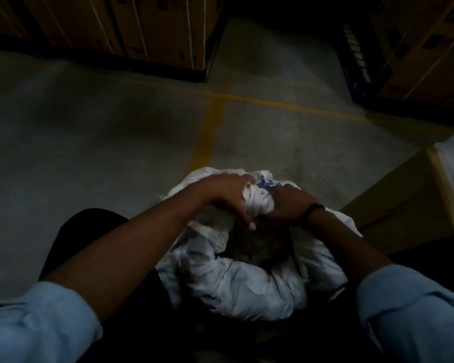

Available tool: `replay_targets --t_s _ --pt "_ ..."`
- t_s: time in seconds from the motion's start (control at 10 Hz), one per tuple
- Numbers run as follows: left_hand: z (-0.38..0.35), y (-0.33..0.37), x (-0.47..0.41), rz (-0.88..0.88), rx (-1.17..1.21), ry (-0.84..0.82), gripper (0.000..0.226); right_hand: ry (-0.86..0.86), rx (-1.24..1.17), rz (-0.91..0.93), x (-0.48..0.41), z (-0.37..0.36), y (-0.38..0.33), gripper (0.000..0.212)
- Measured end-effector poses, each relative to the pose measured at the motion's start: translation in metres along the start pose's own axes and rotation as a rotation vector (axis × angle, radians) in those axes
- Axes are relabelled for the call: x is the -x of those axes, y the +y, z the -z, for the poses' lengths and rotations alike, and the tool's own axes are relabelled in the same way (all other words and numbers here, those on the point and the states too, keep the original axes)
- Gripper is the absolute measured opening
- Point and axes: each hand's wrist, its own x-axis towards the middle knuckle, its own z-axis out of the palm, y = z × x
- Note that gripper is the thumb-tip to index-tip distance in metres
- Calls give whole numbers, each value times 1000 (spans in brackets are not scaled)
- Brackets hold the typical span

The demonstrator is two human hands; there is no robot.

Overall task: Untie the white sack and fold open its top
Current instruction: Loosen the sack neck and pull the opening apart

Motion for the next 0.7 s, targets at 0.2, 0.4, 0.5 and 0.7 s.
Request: replay_targets --t_s 0.2,0.4,0.5,0.7 --pt "-35 -27 -34 192 206 -156 87 -69 -16 -87 -13 1 8 104" --pt "11 -33 -8 -334 545 -324 45 695 285 366 6 -21 -49 64" --pt "13 -40 -15 -535 654 -344 48 600 292 392 -4 -15 -52 72" --pt "13 -29 -4 -461 146 -38 118 83 279 176 -15 5 -41 97"
